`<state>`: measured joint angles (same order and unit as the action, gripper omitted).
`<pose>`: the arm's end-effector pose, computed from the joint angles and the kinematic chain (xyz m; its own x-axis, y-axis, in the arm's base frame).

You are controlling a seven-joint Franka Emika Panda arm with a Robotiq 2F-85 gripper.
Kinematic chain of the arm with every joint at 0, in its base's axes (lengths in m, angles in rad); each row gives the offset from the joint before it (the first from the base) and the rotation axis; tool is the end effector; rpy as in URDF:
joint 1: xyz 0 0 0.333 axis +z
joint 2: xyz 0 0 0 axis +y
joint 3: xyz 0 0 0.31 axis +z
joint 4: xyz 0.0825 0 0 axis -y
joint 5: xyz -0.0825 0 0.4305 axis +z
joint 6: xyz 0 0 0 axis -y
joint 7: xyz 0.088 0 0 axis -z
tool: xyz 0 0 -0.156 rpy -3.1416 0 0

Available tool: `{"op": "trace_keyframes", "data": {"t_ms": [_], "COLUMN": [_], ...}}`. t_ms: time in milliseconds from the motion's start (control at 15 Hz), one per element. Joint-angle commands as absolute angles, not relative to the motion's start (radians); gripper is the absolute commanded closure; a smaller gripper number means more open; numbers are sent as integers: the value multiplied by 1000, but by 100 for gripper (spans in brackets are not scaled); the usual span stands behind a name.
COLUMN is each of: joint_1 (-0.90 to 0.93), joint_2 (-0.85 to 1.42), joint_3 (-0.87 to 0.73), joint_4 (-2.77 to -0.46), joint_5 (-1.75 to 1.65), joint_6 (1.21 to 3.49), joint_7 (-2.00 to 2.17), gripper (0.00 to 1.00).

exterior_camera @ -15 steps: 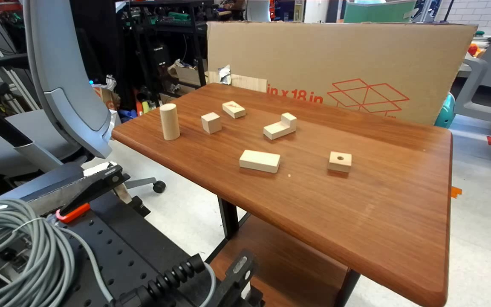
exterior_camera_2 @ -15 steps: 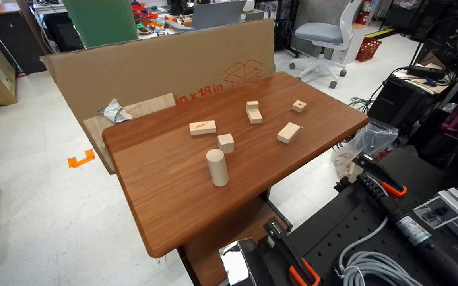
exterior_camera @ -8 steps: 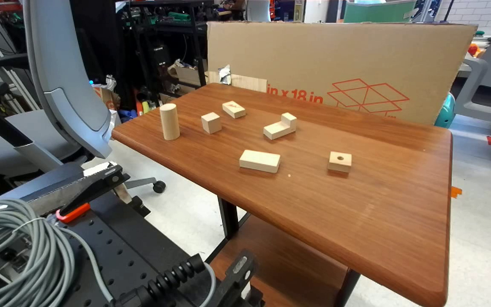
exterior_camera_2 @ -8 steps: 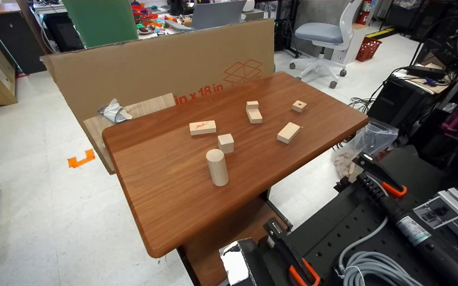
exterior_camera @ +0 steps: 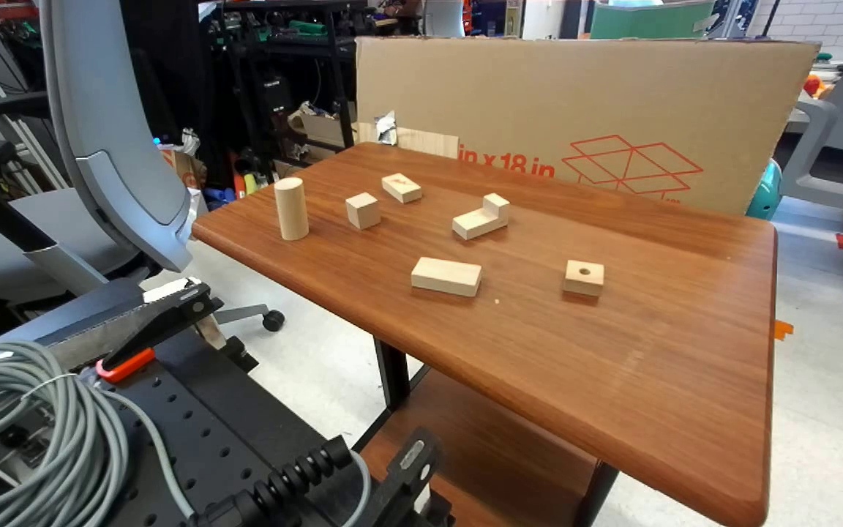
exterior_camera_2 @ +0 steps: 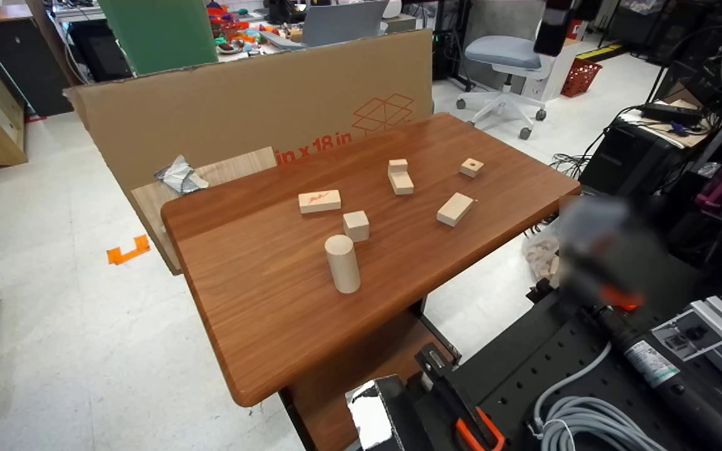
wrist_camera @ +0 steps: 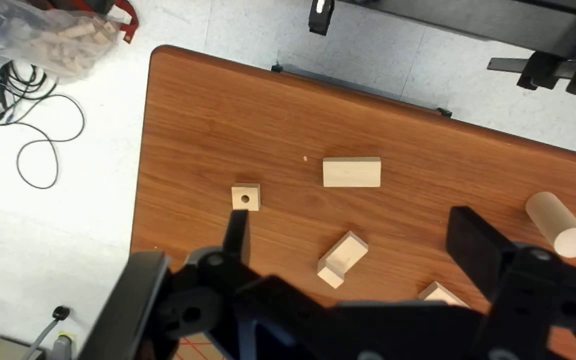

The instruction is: Move the rectangular block on the right backwards

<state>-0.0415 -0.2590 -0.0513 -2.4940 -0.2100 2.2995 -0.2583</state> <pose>0.4857 -0.0561 0.3041 0.9544 0.2983 0.0140 0.2923 -0.9428 0.1601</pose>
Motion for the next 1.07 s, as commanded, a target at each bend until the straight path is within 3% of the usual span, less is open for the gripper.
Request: {"op": "trace_keyframes", "data": {"t_ms": [0, 1000], "joint_1": [-32, -104], "joint_2": [-90, 362], "joint_3": [-94, -4], "joint_4": [-2423, -2263], "joint_5": [-169, 41], "joint_6": [2386, 2529], "joint_7": [-395, -522], "gripper": [0, 0]}}
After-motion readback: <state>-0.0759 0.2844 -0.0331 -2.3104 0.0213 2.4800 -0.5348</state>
